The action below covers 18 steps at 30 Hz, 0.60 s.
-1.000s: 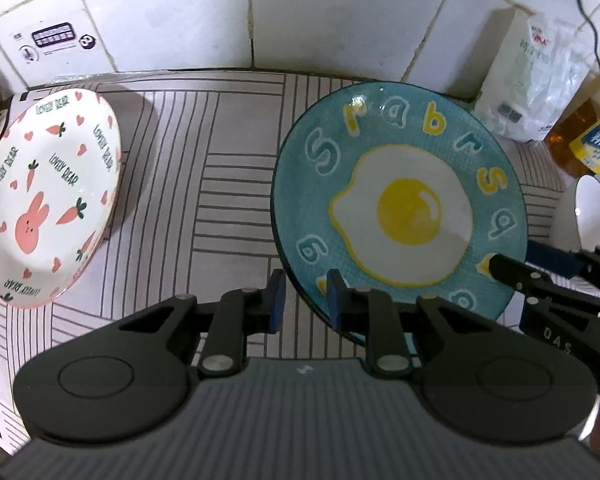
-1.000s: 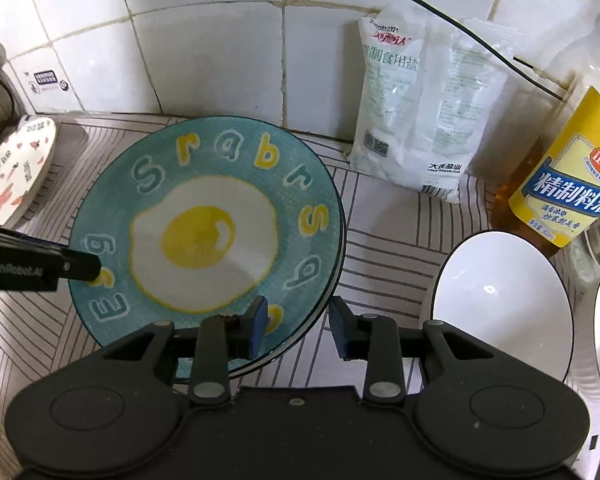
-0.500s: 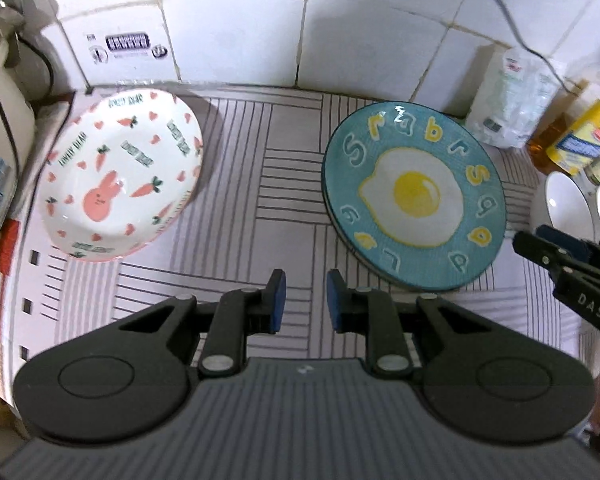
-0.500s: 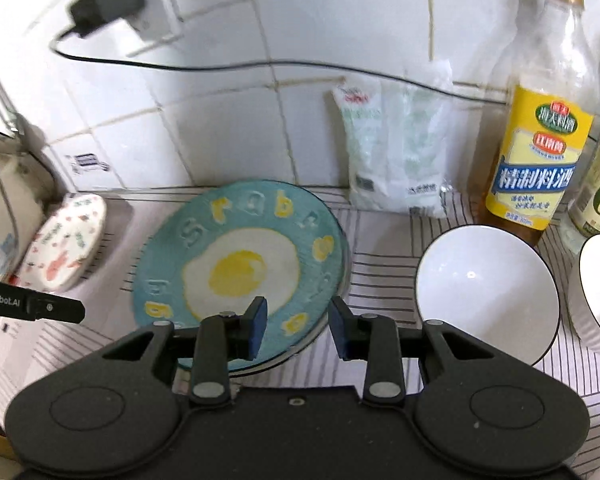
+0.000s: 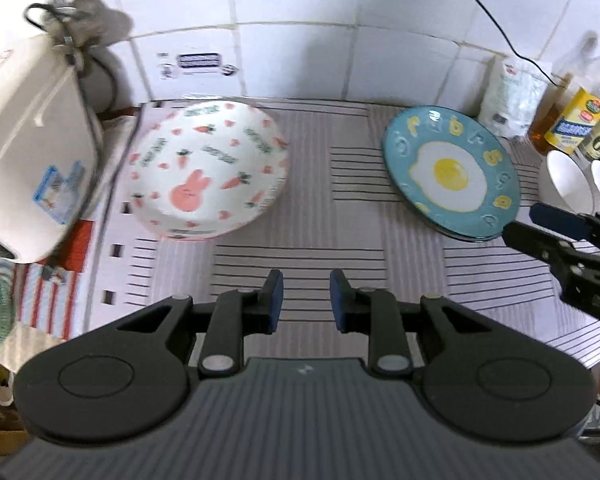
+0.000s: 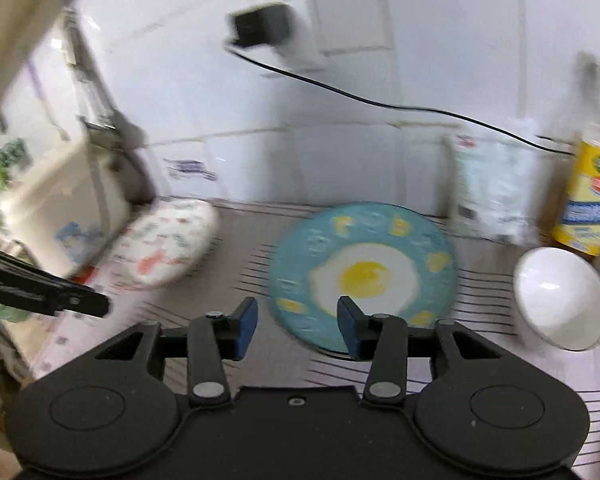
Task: Organize plates and bowls
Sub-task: 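Move both grippers to the pink bunny plate rim and close them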
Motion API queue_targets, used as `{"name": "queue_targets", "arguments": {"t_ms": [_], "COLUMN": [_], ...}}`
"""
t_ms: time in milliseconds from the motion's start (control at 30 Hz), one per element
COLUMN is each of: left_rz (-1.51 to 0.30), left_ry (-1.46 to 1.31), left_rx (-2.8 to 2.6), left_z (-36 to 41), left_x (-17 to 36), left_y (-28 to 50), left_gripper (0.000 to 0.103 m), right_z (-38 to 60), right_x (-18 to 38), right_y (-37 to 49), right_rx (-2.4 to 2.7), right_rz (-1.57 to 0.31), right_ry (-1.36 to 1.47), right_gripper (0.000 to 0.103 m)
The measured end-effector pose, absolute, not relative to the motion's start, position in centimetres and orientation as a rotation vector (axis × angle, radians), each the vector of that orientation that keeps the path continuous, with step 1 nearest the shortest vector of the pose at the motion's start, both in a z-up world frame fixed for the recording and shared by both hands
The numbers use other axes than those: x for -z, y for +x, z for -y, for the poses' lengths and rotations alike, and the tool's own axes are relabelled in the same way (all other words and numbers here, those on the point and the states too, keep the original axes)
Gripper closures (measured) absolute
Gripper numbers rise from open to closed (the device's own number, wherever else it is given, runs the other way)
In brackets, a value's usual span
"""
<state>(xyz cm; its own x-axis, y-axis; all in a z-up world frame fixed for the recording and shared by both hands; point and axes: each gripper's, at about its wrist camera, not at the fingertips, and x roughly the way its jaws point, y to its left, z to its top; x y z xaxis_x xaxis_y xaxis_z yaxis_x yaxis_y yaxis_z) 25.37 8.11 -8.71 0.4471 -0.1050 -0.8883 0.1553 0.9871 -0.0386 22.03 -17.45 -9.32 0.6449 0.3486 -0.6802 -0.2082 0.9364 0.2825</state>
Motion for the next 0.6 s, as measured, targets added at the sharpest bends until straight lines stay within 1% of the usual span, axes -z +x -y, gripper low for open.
{"name": "queue_targets", "arguments": {"t_ms": [67, 233, 267, 300, 467, 533, 600], "left_rz": [-1.093, -1.058, -1.05, -1.045, -1.029, -1.008, -0.982], "left_ry": [0.02, -0.019, -0.033, -0.044, -0.052, -0.057, -0.056], "left_rx": [0.142, 0.069, 0.058, 0.047, 0.024, 0.026, 0.023], "left_z": [-9.9, -14.4, -15.4, -16.1, -18.8, -19.8, -20.4], "left_x": [8.4, 8.2, 8.3, 8.4, 9.3, 9.7, 10.0], "left_y": [25.3, 25.1, 25.0, 25.0, 25.6, 25.9, 26.4], "left_gripper": [0.074, 0.068, 0.065, 0.06, 0.055, 0.051, 0.043], "right_z": [16.0, 12.4, 11.7, 11.2, 7.7, 6.5, 5.7], "right_x": [8.7, 7.1, 6.9, 6.8, 6.6, 6.8, 7.1], "right_y": [21.5, 21.3, 21.4, 21.6, 22.5, 23.0, 23.5], "right_rx": [-0.361, -0.453, -0.469, -0.482, -0.529, -0.534, -0.519], "right_rz": [-0.784, -0.738, -0.733, -0.731, -0.701, -0.677, -0.652], "right_ry": [0.192, 0.168, 0.162, 0.157, 0.113, 0.105, 0.112], "right_gripper": [0.043, 0.037, 0.036, 0.036, 0.034, 0.033, 0.033]}}
